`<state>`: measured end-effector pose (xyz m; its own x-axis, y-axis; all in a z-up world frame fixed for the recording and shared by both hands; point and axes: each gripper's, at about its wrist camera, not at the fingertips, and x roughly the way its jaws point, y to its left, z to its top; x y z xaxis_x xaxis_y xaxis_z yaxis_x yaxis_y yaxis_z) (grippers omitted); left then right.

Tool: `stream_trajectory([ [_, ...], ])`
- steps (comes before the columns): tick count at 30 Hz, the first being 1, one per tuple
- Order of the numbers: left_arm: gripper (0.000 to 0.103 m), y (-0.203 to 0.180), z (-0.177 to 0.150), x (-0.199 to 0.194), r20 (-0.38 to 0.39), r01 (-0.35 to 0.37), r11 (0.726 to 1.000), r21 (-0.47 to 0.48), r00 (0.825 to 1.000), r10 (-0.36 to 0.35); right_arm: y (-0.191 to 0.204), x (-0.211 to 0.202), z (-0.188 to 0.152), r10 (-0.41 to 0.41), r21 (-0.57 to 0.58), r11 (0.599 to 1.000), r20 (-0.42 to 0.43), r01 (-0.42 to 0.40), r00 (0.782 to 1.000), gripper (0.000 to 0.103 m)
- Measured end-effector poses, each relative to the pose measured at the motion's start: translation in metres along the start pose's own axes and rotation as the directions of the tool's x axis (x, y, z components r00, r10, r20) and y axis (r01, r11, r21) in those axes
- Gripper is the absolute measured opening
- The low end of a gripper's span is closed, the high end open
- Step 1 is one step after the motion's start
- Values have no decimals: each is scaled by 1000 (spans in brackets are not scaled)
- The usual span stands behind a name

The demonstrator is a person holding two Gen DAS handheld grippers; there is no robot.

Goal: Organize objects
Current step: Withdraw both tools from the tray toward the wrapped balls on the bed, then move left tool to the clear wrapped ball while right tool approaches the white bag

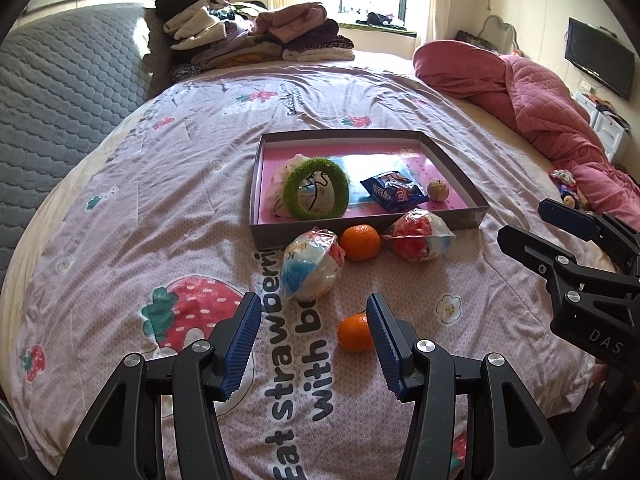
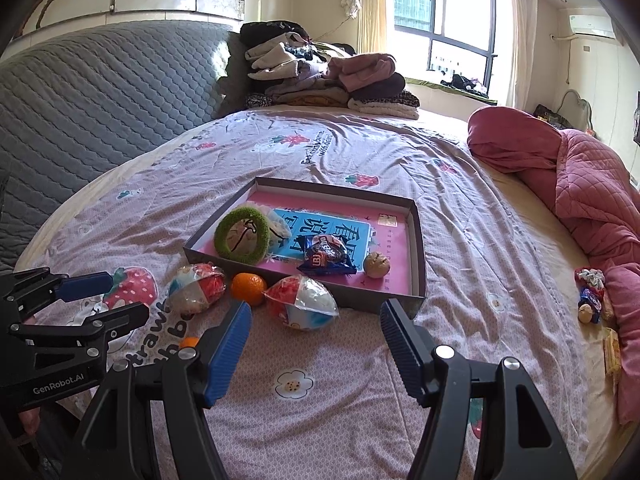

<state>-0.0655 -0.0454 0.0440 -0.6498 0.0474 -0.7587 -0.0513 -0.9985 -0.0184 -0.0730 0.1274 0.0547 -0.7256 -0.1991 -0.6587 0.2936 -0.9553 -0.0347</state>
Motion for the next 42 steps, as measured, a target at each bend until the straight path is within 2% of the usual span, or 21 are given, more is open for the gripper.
stream_trajectory([
  [20,56,3,-19,14,-24,15,1000,-10,1000,-15,2,16,-23,-6,-9,1000,-38,5,999,67],
  [42,57,13,-12,56,-67,19,999,-37,998,-21,-11,65,-27,4,5,1000,-100,-4,995,67],
])
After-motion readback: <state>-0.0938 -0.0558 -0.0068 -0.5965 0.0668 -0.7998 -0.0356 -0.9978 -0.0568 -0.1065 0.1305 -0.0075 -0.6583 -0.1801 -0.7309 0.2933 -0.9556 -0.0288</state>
